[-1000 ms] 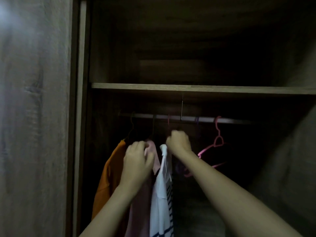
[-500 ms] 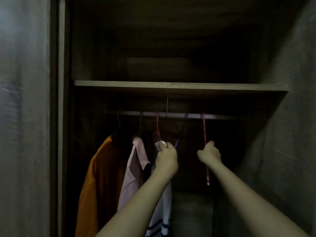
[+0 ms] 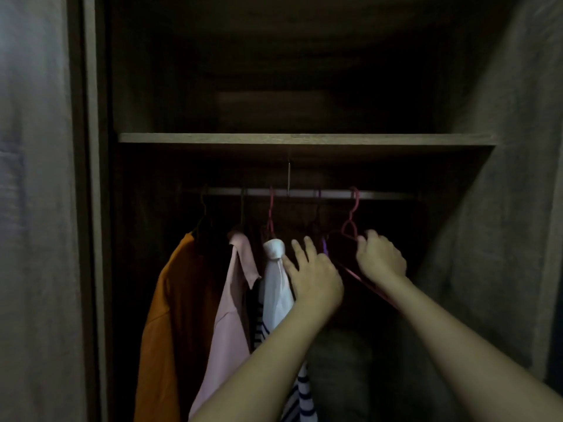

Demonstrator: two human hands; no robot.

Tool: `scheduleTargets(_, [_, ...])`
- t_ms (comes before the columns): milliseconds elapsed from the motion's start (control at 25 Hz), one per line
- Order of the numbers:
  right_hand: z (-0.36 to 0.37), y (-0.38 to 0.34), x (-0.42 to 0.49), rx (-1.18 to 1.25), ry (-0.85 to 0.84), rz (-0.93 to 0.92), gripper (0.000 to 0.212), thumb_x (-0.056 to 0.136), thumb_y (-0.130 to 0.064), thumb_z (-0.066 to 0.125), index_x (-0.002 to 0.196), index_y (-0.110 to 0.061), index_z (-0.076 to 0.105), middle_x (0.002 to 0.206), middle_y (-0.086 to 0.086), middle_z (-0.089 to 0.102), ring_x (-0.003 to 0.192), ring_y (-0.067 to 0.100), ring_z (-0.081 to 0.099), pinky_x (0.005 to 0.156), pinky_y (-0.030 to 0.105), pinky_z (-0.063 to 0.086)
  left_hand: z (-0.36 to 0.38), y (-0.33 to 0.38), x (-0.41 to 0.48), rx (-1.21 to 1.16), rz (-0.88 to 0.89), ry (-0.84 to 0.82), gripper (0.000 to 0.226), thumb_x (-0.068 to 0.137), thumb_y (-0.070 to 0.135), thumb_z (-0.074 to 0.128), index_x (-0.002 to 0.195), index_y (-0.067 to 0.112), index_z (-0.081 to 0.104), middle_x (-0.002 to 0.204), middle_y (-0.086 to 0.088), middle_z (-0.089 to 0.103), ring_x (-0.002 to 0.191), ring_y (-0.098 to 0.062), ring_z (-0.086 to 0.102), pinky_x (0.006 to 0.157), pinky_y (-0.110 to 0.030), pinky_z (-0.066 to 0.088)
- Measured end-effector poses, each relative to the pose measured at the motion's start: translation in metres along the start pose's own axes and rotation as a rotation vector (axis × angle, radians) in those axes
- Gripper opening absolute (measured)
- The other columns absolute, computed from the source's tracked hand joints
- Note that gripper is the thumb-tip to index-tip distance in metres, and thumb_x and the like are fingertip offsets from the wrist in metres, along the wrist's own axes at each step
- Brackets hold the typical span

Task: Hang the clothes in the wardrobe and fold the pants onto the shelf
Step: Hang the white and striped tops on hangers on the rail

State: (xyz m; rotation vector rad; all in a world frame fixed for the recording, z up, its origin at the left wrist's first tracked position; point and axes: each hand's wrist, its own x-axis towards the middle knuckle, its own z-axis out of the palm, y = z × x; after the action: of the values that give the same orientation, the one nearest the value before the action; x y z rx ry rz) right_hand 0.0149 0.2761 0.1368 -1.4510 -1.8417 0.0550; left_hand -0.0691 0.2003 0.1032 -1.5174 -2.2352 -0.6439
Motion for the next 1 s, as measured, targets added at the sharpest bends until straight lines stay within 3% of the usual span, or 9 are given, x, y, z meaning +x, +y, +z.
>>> scheduleTargets(120, [-0.001, 0.000, 0.013, 0.221, -0.240, 0.106, 0.069, 0.092, -0.062, 0.020, 0.134, -0.014, 0.046, 0.128, 0.015, 0.054, 0.117, 0.034, 0.052, 0.098, 0.040, 0.041, 0.004, 0.012, -0.001, -0.118, 0.095, -0.033, 0.039, 0.095, 0.023, 0.040, 0.128, 0.002, 0.041, 0.133, -0.021, 0.047, 0.125, -0.034, 0.042, 0.102, -0.042, 0.037])
scheduleTargets(200, [-0.003, 0.006, 0.022, 0.523, -0.435, 0.224, 0.079, 0.087, -0.070, 0.021, 0.127, -0.011, 0.054, 0.119, 0.015, 0.060, 0.109, 0.032, 0.057, 0.101, 0.042, 0.043, 0.006, 0.024, 0.000, -0.312, 0.197, -0.139, 0.035, 0.094, 0.022, 0.044, 0.123, 0.002, 0.042, 0.119, -0.019, 0.056, 0.110, -0.033, 0.054, 0.091, -0.041, 0.047])
scheduleTargets(280, [-0.007, 0.013, 0.028, 0.614, -0.455, 0.241, 0.074, 0.083, -0.070, 0.038, 0.122, -0.010, 0.057, 0.113, 0.013, 0.063, 0.103, 0.029, 0.060, 0.098, 0.042, 0.045, 0.004, 0.031, 0.000, -0.429, 0.299, -0.280, 0.041, 0.090, 0.029, 0.052, 0.123, 0.006, 0.043, 0.117, -0.015, 0.057, 0.107, -0.031, 0.056, 0.092, -0.045, 0.047])
scheduleTargets(400, [-0.014, 0.023, 0.027, 0.320, -0.341, 0.172, 0.047, 0.082, -0.036, 0.063, 0.123, -0.014, 0.053, 0.116, 0.011, 0.061, 0.103, 0.028, 0.059, 0.092, 0.037, 0.049, -0.004, 0.028, 0.000, -0.191, 0.446, -0.332, 0.054, 0.087, 0.040, 0.056, 0.131, 0.012, 0.045, 0.135, -0.010, 0.050, 0.124, -0.029, 0.046, 0.107, -0.052, 0.031])
scheduleTargets(440, [-0.016, 0.026, 0.027, 0.194, -0.309, 0.147, 0.043, 0.084, -0.025, 0.061, 0.125, -0.015, 0.050, 0.118, 0.012, 0.059, 0.104, 0.030, 0.058, 0.089, 0.034, 0.049, -0.007, 0.024, 0.003, -0.107, 0.424, -0.214, 0.052, 0.088, 0.038, 0.054, 0.133, 0.013, 0.046, 0.141, -0.008, 0.044, 0.129, -0.029, 0.039, 0.110, -0.053, 0.024])
scheduleTargets(520, [-0.018, 0.032, 0.024, 0.019, -0.268, 0.083, 0.046, 0.087, -0.016, 0.052, 0.132, -0.018, 0.040, 0.121, 0.015, 0.056, 0.108, 0.033, 0.056, 0.084, 0.035, 0.046, -0.012, 0.010, 0.013, -0.007, 0.163, 0.064, 0.054, 0.088, 0.029, 0.054, 0.138, 0.013, 0.040, 0.152, -0.009, 0.028, 0.136, -0.031, 0.028, 0.109, -0.055, 0.020])
scheduleTargets(640, [-0.018, 0.039, 0.022, -0.132, -0.182, -0.006, 0.045, 0.090, -0.014, 0.046, 0.133, -0.020, 0.034, 0.121, 0.016, 0.055, 0.108, 0.035, 0.055, 0.078, 0.036, 0.044, -0.016, -0.023, 0.025, -0.067, -0.296, 0.049, 0.073, 0.091, 0.013, 0.053, 0.149, 0.006, 0.008, 0.153, -0.022, 0.017, 0.134, -0.041, 0.032, 0.101, -0.051, 0.037])
scheduleTargets(800, [-0.028, 0.043, 0.022, -0.298, -0.150, -0.071, 0.031, 0.092, -0.013, 0.042, 0.122, -0.016, 0.047, 0.119, 0.014, 0.056, 0.108, 0.034, 0.056, 0.079, 0.039, 0.045, 0.003, -0.033, 0.024, -0.166, -0.167, -0.061, 0.063, 0.093, -0.004, 0.038, 0.145, -0.007, 0.003, 0.132, -0.027, 0.048, 0.116, -0.038, 0.053, 0.088, -0.040, 0.045])
scheduleTargets(1000, [-0.030, 0.035, 0.014, -0.382, -0.049, -0.138, 0.044, 0.089, -0.023, 0.053, 0.130, -0.013, 0.041, 0.127, 0.016, 0.050, 0.115, 0.035, 0.049, 0.090, 0.041, 0.043, -0.002, -0.035, 0.020, -0.324, -0.232, -0.065, 0.070, 0.096, 0.017, 0.045, 0.147, -0.001, 0.000, 0.142, -0.026, 0.037, 0.122, -0.038, 0.048, 0.095, -0.042, 0.042])
